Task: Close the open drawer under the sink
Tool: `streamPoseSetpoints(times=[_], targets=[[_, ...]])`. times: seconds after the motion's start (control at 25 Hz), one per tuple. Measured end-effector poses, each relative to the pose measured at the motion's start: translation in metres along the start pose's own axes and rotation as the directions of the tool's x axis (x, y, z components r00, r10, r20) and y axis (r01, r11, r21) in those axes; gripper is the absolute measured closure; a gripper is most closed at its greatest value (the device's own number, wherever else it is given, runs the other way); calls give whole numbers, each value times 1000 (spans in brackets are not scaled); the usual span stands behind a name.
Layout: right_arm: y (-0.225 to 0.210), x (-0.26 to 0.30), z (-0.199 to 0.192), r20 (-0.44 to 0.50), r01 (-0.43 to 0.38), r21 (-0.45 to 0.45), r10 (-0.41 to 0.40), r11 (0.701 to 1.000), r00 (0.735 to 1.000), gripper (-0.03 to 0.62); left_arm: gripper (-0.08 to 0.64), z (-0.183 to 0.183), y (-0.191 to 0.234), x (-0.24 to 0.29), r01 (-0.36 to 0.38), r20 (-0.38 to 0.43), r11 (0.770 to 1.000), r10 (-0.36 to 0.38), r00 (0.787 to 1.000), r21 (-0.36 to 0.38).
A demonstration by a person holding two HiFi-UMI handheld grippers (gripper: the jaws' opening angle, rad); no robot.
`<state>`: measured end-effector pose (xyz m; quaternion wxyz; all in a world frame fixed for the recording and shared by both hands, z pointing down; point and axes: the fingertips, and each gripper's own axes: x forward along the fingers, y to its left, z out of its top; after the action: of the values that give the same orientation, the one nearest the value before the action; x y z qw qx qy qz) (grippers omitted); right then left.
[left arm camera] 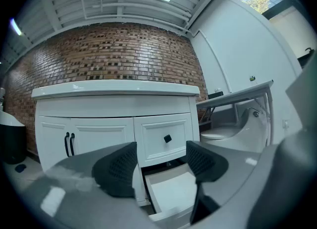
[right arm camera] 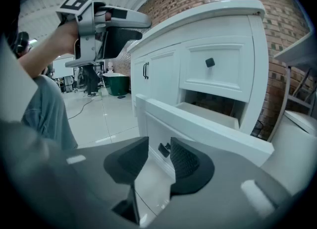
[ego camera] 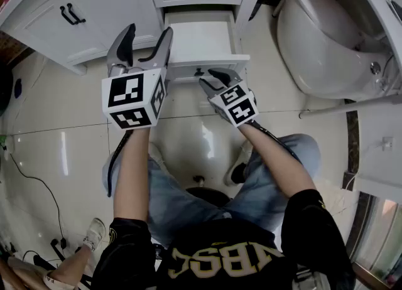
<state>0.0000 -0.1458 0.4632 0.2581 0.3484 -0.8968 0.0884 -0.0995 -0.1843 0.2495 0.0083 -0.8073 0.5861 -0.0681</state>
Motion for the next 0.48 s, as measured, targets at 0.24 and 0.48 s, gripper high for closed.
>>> streamPoseSetpoints(times=[0.24,0.48], targets=[[-14,39,-17,-58,-25,-66,22,998,998,486,302,-3,13,26,-20,47,1000,21,999,-18],[-31,60,-12,-46,0,-119,-5,993,999,529,302,-10,26,44,-16,48,999,18,999,-51]])
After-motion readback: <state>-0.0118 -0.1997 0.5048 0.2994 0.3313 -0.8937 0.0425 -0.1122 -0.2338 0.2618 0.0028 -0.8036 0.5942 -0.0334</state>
